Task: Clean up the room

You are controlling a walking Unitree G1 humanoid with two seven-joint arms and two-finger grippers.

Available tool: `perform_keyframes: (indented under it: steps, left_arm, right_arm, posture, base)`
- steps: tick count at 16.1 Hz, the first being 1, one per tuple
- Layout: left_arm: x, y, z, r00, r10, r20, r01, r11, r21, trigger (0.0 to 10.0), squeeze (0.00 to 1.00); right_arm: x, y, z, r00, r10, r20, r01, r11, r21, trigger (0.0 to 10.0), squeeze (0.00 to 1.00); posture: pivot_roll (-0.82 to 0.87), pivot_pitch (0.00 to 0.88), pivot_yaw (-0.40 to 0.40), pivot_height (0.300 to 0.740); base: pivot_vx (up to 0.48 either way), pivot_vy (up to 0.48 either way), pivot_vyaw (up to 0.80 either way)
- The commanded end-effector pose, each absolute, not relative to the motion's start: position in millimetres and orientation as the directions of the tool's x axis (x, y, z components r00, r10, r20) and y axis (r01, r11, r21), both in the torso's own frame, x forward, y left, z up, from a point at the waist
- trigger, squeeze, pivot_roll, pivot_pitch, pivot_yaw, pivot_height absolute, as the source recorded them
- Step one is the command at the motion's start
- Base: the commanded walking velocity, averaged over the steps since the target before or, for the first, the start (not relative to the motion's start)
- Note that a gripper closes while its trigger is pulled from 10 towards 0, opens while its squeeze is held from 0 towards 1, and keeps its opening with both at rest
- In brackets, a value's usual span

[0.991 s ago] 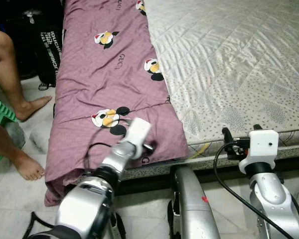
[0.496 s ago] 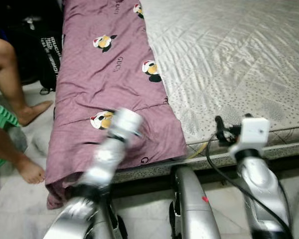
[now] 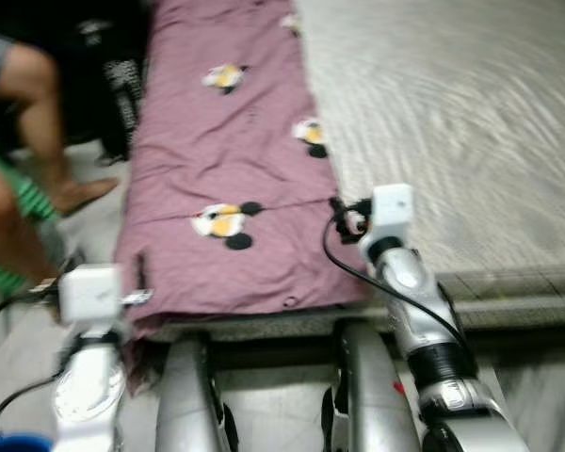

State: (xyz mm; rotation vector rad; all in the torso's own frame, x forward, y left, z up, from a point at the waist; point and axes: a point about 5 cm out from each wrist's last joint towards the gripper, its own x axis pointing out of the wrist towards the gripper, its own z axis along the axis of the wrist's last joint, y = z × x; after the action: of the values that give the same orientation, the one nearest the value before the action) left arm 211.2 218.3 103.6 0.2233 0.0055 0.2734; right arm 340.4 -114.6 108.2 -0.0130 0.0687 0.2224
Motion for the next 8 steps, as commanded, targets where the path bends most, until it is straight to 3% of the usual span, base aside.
perform_keyframes:
  steps: [1,4,6,8]
  left_arm:
    - [212.1,217.6,117.1,0.96,0.272,0.062,-0.279,0.939,0.204,10.0,0.0]
    - [210.9,210.7,121.6,0.971,0.231,0.058,-0.238,0.947,0.215,10.0,0.0]
    - [206.7,207.7,125.2,0.972,0.232,0.028,-0.233,0.951,0.201,10.0,0.0]
    - [206.8,208.1,125.0,0.972,0.235,0.019,-0.234,0.952,0.197,10.0,0.0]
  right_arm:
    - [340.0,-102.2,96.9,0.958,0.256,-0.127,-0.259,0.966,-0.007,10.0,0.0]
    - [338.8,-72.1,85.0,0.92,0.337,-0.202,-0.337,0.941,0.037,10.0,0.0]
    - [330.5,-42.6,64.1,0.851,0.421,-0.315,-0.434,0.9,0.032,10.0,0.0]
    - [328.5,-40.1,59.4,0.839,0.421,-0.345,-0.432,0.901,0.049,10.0,0.0]
  posture:
    - [0.16,0.075,0.007,0.533]
    - [0.17,0.087,-0.003,0.533]
    - [0.18,0.096,-0.007,0.533]
    - [0.18,0.099,-0.007,0.533]
  base:
    - [0.0,0.0,0.0]
    - [0.0,0.0,0.0]
    - [0.0,0.0,0.0]
    - [0.0,0.0,0.0]
